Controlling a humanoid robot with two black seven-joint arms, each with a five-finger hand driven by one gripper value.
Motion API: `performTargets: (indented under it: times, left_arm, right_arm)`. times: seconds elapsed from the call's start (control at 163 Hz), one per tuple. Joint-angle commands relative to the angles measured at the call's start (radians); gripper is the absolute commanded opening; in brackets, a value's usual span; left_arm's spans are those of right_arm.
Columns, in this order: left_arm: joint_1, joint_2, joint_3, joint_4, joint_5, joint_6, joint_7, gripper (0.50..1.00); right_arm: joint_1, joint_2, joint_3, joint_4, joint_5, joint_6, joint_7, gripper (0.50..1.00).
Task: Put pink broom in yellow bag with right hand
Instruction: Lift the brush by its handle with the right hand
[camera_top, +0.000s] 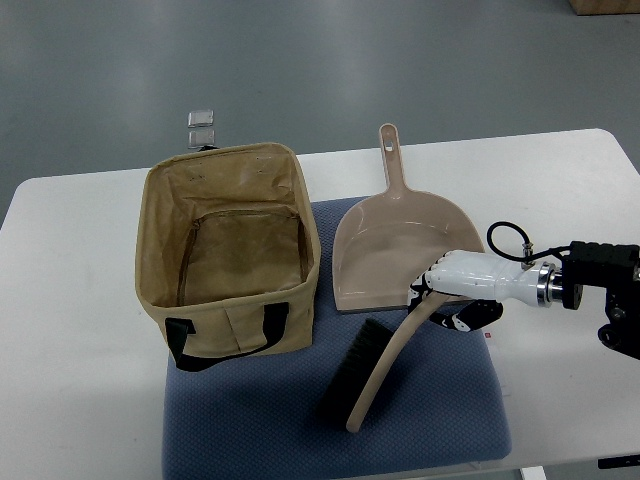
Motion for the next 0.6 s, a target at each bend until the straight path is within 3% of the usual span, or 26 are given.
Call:
performTargets:
  times: [0.0,0.593]
  left_arm:
    - [0.0,0.0,-0.001,-0.001,0.0,0.0,0.0,1.0]
    - [0.0,0.0,-0.001,0.0,0.0,0.0,0.0,1.0]
  right_arm:
    - [0.001,-0.001,0.008,0.0,0.003,0.0,0.001,0.5]
    - [0.002,-0.077,0.09,0.003,0.054,0.009,0.078,0.5]
